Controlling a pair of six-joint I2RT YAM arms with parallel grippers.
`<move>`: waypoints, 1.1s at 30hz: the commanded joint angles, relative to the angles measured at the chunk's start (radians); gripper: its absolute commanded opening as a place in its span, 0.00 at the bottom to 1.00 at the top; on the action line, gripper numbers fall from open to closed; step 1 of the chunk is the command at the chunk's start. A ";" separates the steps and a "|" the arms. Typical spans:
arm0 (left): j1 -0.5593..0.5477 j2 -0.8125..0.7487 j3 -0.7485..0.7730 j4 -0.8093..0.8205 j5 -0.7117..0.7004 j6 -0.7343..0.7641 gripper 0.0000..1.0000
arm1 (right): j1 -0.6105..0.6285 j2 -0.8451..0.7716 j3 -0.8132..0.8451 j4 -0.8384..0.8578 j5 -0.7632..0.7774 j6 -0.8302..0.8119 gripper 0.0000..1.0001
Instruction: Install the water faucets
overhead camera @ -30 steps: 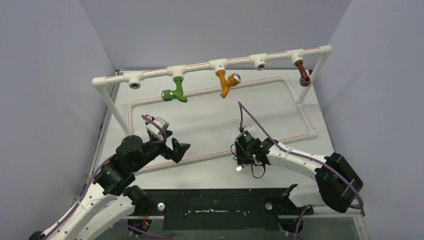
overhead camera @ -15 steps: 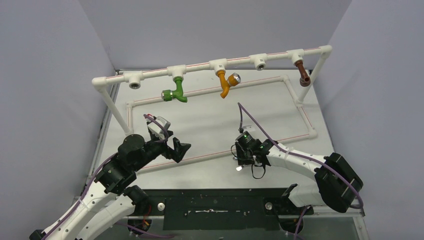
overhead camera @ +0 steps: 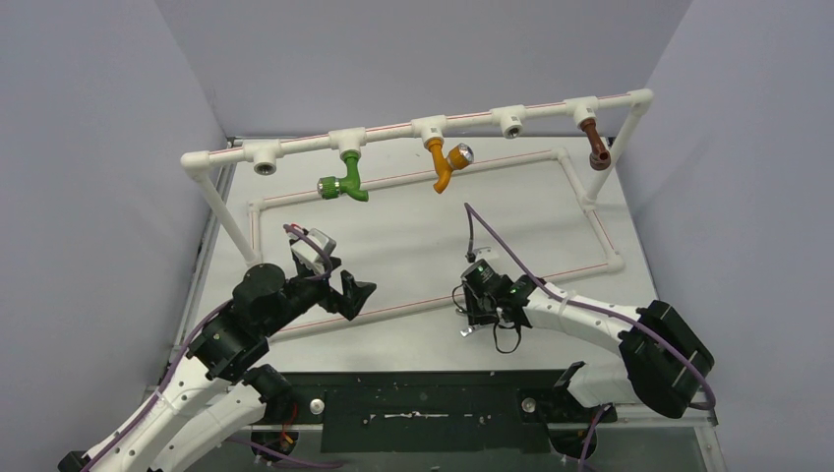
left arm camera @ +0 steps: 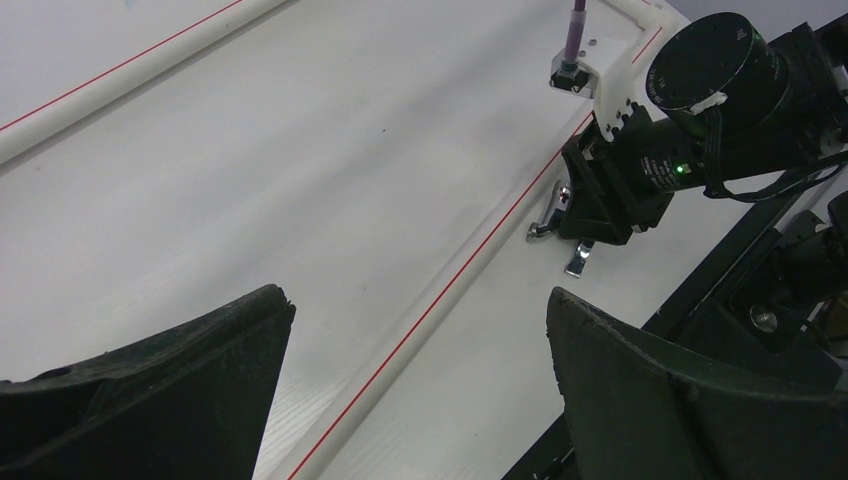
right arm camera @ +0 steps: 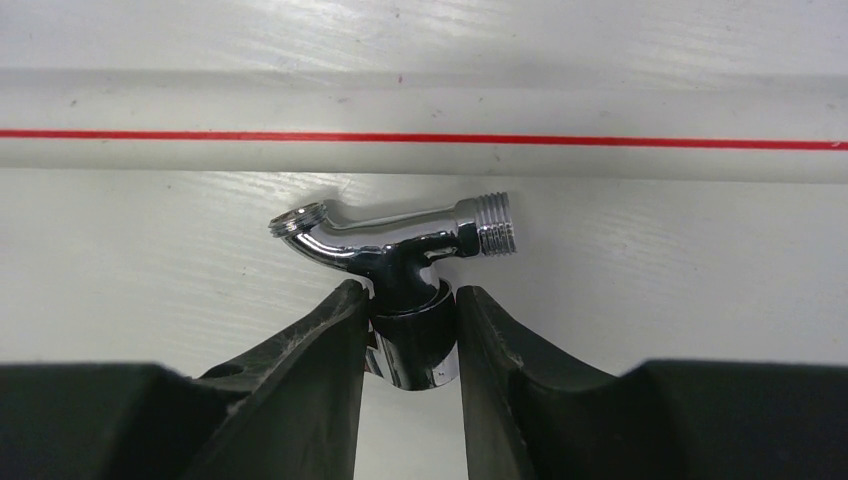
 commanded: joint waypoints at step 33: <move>0.004 0.051 0.023 -0.014 0.167 -0.224 0.97 | 0.463 -0.357 0.037 0.278 -0.048 -0.447 0.00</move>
